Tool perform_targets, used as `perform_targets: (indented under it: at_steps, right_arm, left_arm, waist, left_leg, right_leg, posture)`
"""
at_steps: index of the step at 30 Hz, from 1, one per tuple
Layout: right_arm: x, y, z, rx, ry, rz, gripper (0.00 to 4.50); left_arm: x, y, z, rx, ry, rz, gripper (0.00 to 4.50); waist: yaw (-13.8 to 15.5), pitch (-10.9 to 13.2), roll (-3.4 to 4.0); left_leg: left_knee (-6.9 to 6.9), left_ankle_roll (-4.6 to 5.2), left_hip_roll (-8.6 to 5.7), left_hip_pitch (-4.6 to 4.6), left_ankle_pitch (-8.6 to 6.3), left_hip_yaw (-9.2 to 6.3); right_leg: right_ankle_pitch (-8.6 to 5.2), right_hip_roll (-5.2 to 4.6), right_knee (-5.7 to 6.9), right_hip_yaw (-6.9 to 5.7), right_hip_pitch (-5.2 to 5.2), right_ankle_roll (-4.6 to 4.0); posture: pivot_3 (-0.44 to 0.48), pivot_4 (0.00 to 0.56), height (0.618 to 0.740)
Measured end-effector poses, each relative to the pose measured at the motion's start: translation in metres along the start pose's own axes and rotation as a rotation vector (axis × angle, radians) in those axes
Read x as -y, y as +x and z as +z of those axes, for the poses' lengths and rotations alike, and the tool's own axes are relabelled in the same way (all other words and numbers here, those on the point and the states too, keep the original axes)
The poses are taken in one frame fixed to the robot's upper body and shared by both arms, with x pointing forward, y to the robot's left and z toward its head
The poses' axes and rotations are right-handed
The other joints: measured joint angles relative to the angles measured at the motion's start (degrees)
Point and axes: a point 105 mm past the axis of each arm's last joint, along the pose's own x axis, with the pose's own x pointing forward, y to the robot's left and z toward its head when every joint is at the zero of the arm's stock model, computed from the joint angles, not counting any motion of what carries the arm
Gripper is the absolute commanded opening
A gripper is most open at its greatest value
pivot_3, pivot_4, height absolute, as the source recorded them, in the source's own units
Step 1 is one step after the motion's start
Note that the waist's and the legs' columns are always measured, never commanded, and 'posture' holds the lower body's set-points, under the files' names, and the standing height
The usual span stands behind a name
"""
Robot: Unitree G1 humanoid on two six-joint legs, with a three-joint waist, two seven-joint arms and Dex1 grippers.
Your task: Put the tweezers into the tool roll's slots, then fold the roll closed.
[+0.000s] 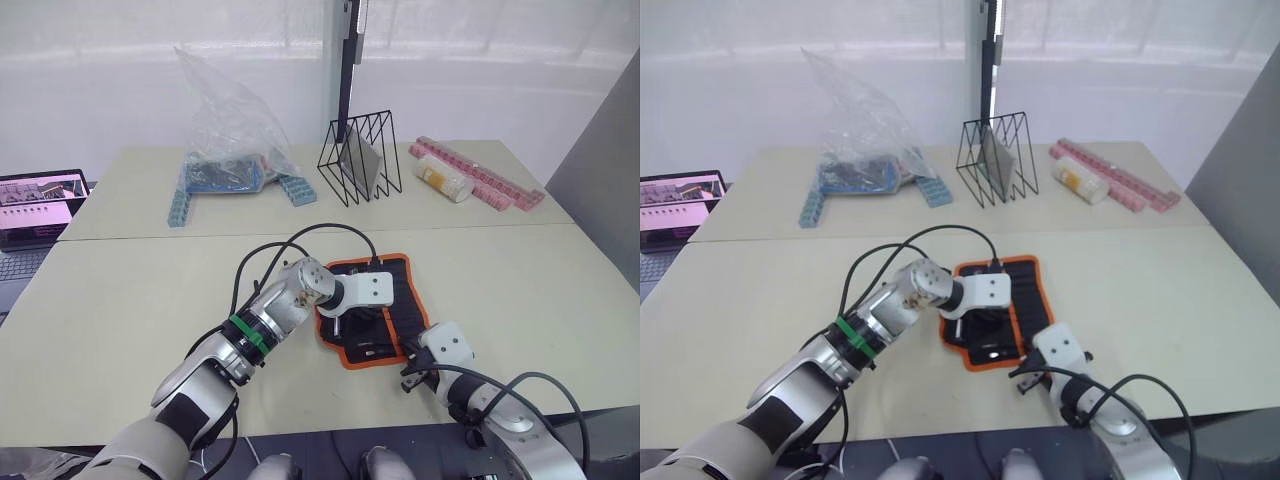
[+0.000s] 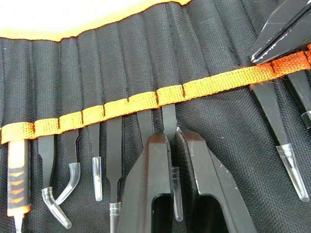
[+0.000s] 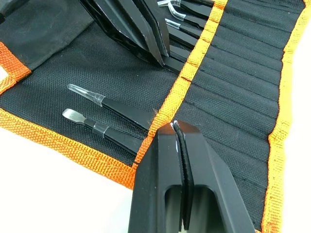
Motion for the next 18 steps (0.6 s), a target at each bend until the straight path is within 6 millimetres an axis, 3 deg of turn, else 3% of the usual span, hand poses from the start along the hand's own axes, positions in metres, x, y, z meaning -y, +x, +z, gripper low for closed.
perform_targets:
  at_steps: [9,18]
  right_arm:
    - [-0.002,0.002,0.001,0.004,-0.001,0.01,0.0]
    - [-0.002,0.005,0.002,0.006,-0.003,0.019,0.0]
  left_arm:
    - [-0.008,-0.027,0.011,0.045,-0.011,0.064,3.64]
    - [-0.007,-0.075,0.005,0.118,-0.118,0.112,3.64]
  waist:
    - [-0.32,0.0,0.01]
    - [-0.88,-0.01,0.03]
  left_leg:
    - [-0.01,-0.01,0.03,-0.02,0.0,0.0]
    - [-0.02,-0.02,0.05,0.02,0.01,0.0]
  right_leg:
    - [0.0,0.04,0.02,0.04,-0.09,-0.01]
    - [0.0,0.05,0.07,0.08,-0.11,-0.01]
  posture:
    - [0.0,0.15,0.724]
    - [0.0,0.15,0.724]
